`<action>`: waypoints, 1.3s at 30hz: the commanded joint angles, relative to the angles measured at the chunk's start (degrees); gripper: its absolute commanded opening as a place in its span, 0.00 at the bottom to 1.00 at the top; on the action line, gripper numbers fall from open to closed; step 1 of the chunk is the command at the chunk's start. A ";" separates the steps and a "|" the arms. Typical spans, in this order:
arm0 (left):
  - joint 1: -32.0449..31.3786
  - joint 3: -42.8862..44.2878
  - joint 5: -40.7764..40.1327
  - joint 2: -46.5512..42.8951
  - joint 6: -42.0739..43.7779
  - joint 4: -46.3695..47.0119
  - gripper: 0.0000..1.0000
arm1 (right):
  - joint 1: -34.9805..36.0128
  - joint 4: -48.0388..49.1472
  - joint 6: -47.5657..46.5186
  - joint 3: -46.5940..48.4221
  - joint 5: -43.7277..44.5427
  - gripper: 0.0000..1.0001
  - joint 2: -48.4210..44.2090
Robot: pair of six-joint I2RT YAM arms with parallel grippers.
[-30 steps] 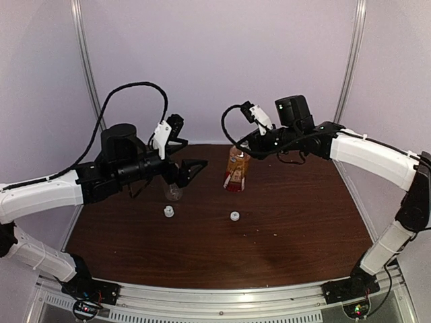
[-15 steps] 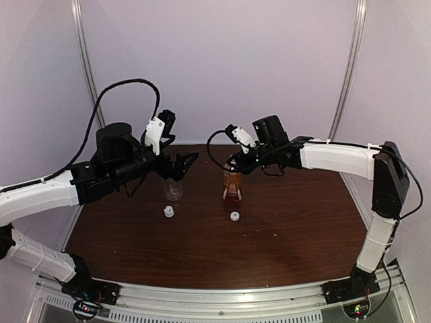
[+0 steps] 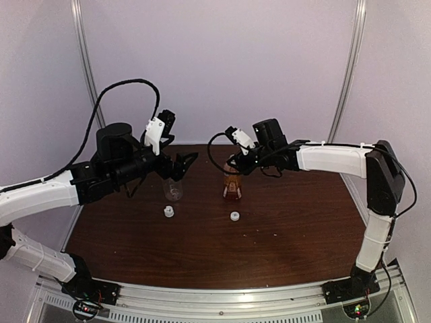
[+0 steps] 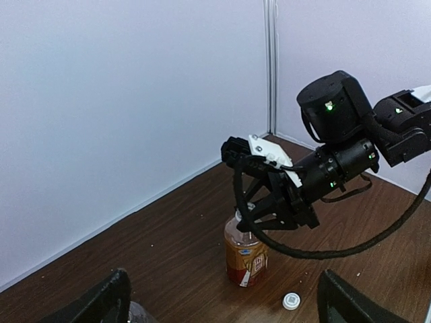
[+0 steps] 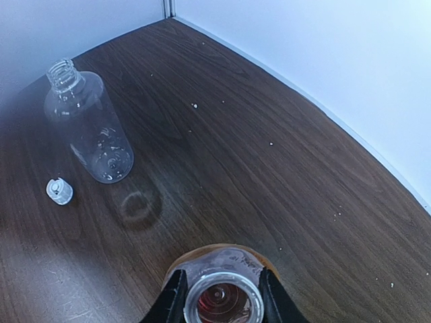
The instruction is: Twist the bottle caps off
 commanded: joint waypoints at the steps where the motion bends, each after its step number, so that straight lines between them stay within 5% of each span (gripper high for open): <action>1: 0.26 0.22 -0.88 -0.48 0.44 1.89 0.98 | -0.45 1.40 -0.78 -0.97 -1.10 0.11 0.86; 8: 0.21 0.05 -1.88 -0.79 0.58 1.93 0.98 | -0.58 0.26 -1.15 -1.34 -1.30 0.34 1.00; 20: 0.26 -0.83 -5.74 -2.93 0.50 2.38 0.98 | -0.58 -3.14 0.24 1.10 -1.39 0.98 -3.15; 31: 0.49 -1.25 -12.49 -6.02 1.05 1.97 0.98 | -1.35 -8.71 9.05 -4.79 7.06 1.00 -15.88; 39: 2.49 -0.28 -15.74 -7.11 1.49 -0.06 0.98 | -5.65 -13.18 13.19 -14.83 17.81 1.00 -34.69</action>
